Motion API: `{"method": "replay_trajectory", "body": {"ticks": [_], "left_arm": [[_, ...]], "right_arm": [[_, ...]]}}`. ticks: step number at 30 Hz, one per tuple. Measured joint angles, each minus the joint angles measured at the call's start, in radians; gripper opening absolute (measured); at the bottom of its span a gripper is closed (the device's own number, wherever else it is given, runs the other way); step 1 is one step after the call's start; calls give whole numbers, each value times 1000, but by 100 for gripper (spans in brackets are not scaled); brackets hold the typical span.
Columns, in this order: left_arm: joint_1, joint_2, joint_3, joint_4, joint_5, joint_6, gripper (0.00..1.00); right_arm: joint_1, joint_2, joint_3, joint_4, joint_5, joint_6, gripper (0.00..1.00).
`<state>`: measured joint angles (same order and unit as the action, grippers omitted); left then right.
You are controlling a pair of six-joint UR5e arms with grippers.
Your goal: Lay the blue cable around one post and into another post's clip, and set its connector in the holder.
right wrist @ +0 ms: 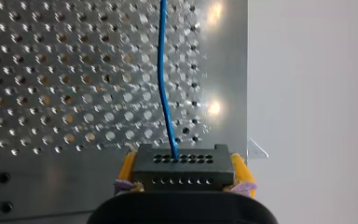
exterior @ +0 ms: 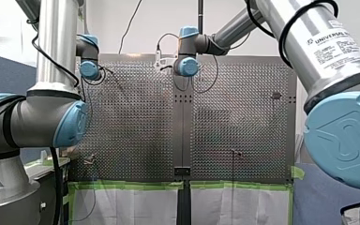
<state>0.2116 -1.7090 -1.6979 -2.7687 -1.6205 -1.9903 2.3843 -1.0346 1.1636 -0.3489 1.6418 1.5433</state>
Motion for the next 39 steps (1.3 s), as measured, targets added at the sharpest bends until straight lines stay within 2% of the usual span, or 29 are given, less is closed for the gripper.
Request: {"method": "replay_trajectory", "body": {"ticks": [15,21,27,29,30,31,32,33,34,35,36,37,39], "left_arm": [[2,-28,-1,-2,-6,-17,13],[7,-30,-8,0,-7,-30,13],[7,-31,-50,27,-6,-48,13],[5,-31,-61,34,-5,-52,24],[3,-31,-64,35,-4,-52,24],[2,-32,-66,36,-3,-53,31],[0,-31,-68,36,-2,-53,52],[-2,-32,-69,36,-1,-53,52],[-4,-32,-69,35,-1,-54,64],[-6,-32,-70,33,-2,-54,83],[-7,-32,-70,31,-4,-54,83],[-9,-32,-71,28,-7,-54,96],[-12,-32,-72,20,-21,-54,100]], "right_arm": [[-37,7,-4,19,-6,-1,0],[-44,8,-4,35,-4,-1,0],[-45,11,-3,58,-4,-3,0],[-45,11,-3,62,-4,-4,0],[-46,12,-3,64,-4,-4,0],[-46,12,-3,65,-4,-4,0],[-46,12,-3,67,-4,-4,0],[-46,12,-3,72,-4,-5,0],[-46,13,-3,76,-4,-5,0],[-46,13,-3,80,-4,-5,0],[-46,13,-3,87,-3,-6,0],[-46,13,-3,92,-3,-7,0],[-46,14,-2,103,-2,-8,0]]}}
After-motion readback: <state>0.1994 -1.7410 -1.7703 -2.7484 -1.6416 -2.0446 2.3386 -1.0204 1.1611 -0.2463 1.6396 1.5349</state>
